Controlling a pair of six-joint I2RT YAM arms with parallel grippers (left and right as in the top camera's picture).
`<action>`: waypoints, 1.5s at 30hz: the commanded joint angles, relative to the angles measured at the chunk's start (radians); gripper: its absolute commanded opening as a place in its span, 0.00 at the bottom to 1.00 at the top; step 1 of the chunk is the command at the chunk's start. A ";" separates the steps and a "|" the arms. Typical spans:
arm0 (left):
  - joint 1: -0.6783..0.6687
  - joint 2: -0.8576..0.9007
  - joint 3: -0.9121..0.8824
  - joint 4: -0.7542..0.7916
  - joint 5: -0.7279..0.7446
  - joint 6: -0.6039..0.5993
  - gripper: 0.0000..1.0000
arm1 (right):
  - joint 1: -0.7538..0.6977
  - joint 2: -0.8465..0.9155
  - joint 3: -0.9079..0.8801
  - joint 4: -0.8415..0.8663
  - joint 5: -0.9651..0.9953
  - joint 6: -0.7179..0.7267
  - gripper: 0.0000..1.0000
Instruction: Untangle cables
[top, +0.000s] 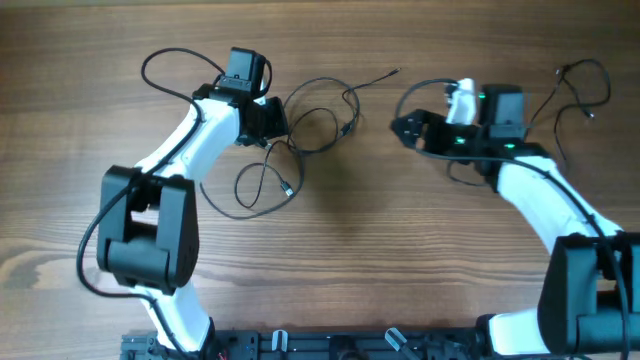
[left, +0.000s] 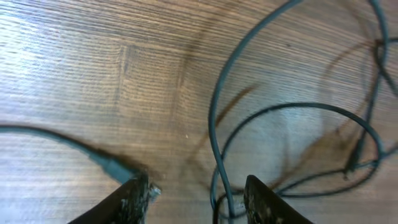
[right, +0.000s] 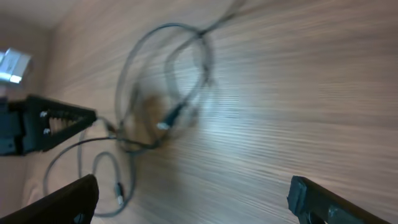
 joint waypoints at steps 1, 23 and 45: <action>0.009 -0.057 -0.005 -0.021 -0.009 0.006 0.50 | 0.082 0.015 -0.005 0.038 0.054 0.131 1.00; 0.005 -0.060 -0.005 -0.159 0.002 0.005 0.32 | 0.297 0.179 -0.007 0.157 0.375 0.331 1.00; -0.013 -0.060 -0.005 -0.140 0.024 0.005 0.16 | 0.298 0.187 -0.007 0.193 0.400 0.338 1.00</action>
